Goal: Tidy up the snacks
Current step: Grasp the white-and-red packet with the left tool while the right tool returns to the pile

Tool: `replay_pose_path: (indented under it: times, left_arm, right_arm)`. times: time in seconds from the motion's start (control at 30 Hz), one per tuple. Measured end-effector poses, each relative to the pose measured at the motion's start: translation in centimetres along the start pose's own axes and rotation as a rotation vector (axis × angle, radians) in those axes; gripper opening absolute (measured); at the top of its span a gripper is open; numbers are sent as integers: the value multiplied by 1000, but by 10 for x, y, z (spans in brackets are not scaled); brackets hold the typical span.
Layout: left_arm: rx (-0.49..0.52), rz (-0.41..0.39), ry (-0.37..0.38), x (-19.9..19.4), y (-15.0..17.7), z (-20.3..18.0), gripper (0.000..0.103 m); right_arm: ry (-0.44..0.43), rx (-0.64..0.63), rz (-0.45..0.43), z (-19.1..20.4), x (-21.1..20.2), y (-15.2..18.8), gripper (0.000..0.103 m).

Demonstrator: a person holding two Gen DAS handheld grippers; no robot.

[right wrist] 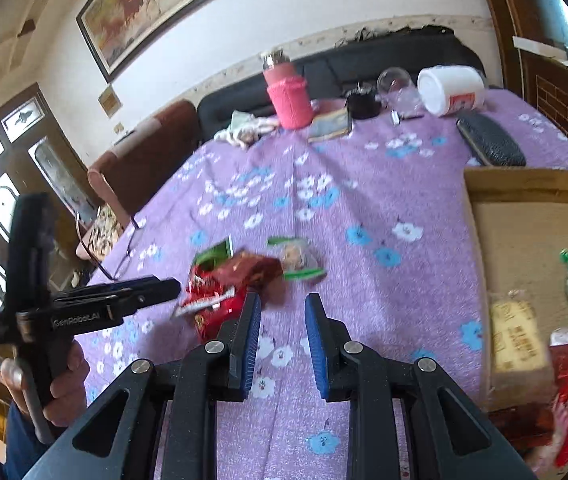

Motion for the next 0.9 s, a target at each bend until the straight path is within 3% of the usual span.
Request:
replay_pose_path:
  times: [0.13, 0.27, 0.43, 0.57, 0.7, 0.73, 0.8, 0.87, 0.9]
  left_arm:
    - [-35, 3, -12, 11, 1, 5, 57]
    - [-79, 37, 100, 22, 2, 1, 58]
    - [44, 66, 136, 20, 14, -29, 59]
    - [106, 26, 15, 23, 13, -37, 59]
    - [48, 29, 47, 28, 9, -31, 59]
    - [54, 29, 46, 28, 9, -32, 55]
    - [53, 41, 97, 25, 12, -37, 25]
    - [57, 42, 134, 19, 13, -42, 21]
    - [67, 26, 122, 15, 13, -43, 14]
  right_arm:
    - [1, 21, 2, -5, 1, 1, 25]
    - [-3, 34, 8, -8, 1, 1, 25]
    - [-2, 30, 10, -6, 1, 0, 25]
    - [7, 25, 15, -6, 2, 2, 25]
    - [12, 21, 14, -7, 3, 2, 25]
    - [13, 21, 14, -7, 3, 2, 25]
    - [15, 20, 16, -6, 3, 2, 25]
    - [19, 20, 16, -7, 4, 2, 25]
    - [21, 21, 16, -8, 4, 2, 25]
Point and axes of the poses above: each gripper's, at about its wrist camera, not at the fingertips, and x roughly the way its jaws point, z to its left, y to its underside, the point moved 7 cm from there along x, roughly the way its jaws point, and after that the axes turned 2 degrees about -z, right-handed, at the moved point
